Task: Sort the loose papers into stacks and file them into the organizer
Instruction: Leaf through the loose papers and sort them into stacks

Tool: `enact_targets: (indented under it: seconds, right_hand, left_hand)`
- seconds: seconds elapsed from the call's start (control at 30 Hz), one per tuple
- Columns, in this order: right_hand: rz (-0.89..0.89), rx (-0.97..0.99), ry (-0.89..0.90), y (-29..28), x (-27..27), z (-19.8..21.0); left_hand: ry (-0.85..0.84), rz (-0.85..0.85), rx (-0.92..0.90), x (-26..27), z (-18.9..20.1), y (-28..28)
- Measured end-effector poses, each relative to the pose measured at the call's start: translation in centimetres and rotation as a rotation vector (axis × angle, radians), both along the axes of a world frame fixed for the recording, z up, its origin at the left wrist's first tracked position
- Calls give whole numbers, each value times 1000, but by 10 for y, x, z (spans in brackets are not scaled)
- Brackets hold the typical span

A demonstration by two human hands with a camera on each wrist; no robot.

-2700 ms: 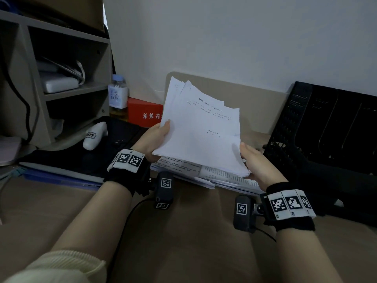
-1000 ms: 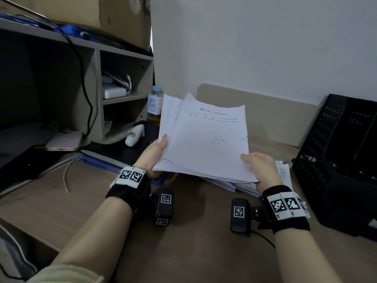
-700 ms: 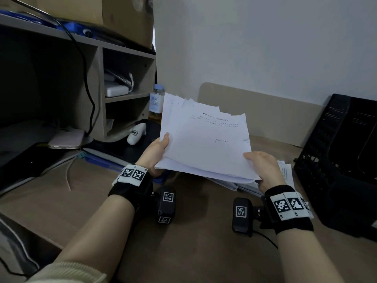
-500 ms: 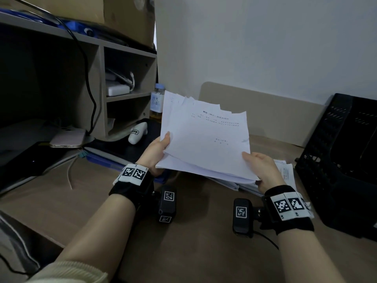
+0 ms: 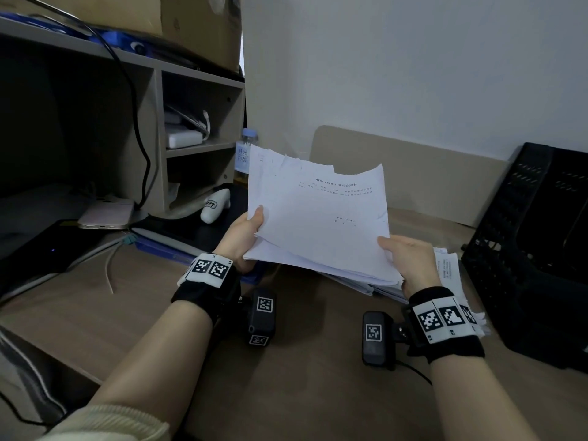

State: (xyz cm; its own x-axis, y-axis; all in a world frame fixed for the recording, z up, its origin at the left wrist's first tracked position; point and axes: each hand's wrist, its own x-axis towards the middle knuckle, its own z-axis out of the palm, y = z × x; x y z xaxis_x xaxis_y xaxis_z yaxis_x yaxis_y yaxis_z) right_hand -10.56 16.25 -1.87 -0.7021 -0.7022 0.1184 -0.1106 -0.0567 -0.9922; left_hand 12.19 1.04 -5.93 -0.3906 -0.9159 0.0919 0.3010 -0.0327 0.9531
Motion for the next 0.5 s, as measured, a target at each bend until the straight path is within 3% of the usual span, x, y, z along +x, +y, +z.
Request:
enact_targets:
  seconds: [0.27,0.5]
  right_hand:
    - [-98,-26,69,0,-7,2]
    - [118,63,-54,5,-9,5]
  left_hand:
    - [-13,76,4,-3,-1,-4]
    - [62,-3,34,-1,-1,-2]
